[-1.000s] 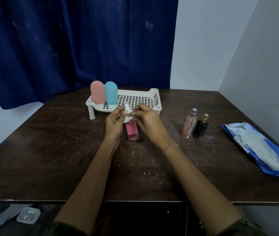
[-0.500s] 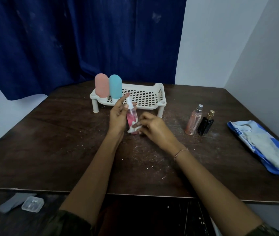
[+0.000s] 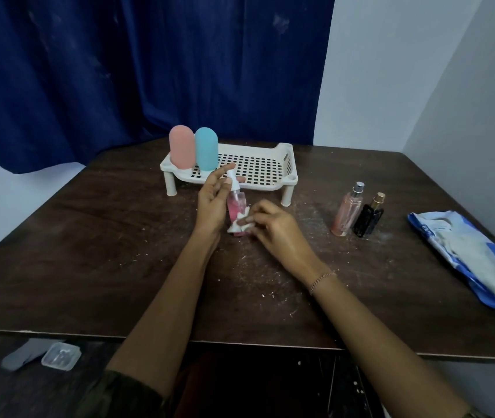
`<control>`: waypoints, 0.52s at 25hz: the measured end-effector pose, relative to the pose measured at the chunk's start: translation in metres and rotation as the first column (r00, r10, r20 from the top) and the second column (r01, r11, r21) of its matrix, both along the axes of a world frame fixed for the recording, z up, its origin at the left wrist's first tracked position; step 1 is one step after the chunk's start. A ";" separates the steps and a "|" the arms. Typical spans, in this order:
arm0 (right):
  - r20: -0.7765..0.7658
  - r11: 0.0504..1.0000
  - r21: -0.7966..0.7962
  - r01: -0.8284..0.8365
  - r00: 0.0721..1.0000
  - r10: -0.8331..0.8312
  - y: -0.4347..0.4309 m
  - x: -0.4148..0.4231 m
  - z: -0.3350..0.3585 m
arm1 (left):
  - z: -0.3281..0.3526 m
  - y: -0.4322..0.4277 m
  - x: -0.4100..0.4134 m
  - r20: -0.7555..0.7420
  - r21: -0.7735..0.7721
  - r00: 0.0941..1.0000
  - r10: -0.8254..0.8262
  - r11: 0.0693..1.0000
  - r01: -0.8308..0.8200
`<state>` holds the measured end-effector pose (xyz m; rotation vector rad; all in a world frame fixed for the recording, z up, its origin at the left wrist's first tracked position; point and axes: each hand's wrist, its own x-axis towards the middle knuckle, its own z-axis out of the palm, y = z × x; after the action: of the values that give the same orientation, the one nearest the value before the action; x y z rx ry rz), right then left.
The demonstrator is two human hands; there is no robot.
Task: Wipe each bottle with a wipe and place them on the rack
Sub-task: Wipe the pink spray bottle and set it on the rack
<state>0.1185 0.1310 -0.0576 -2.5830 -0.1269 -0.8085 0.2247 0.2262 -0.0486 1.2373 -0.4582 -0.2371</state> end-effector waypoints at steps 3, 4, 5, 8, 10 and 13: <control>-0.067 0.996 -0.084 -0.007 0.998 0.002 0.003 -0.004 0.000 | 0.002 0.000 -0.002 0.026 -0.013 0.998 0.051 0.999 -0.051; -0.047 0.994 -0.106 0.002 0.999 -0.007 0.003 -0.001 0.003 | 0.003 0.000 -0.003 0.019 -0.024 0.998 0.062 0.998 -0.061; -0.013 0.994 -0.112 0.018 1.000 -0.020 0.004 0.002 0.008 | 0.003 0.000 -0.003 0.012 -0.032 0.998 0.063 0.998 -0.063; 0.023 0.997 -0.010 0.079 0.997 -0.079 0.007 0.017 0.025 | 0.001 0.001 -0.002 0.047 -0.024 0.998 0.044 0.999 -0.043; -0.009 0.996 0.017 0.091 0.996 -0.091 0.007 0.023 0.032 | 0.000 0.001 0.001 0.049 -0.032 0.998 0.025 0.999 -0.024; 0.034 0.994 -0.013 0.111 0.993 -0.111 0.001 0.024 0.029 | -0.002 0.001 0.003 0.023 -0.045 1.000 0.006 0.999 -0.005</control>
<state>0.1423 0.1323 -0.0281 -2.6101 0.0014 -0.8936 0.2274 0.2271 -0.0503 1.1985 -0.4775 -0.2075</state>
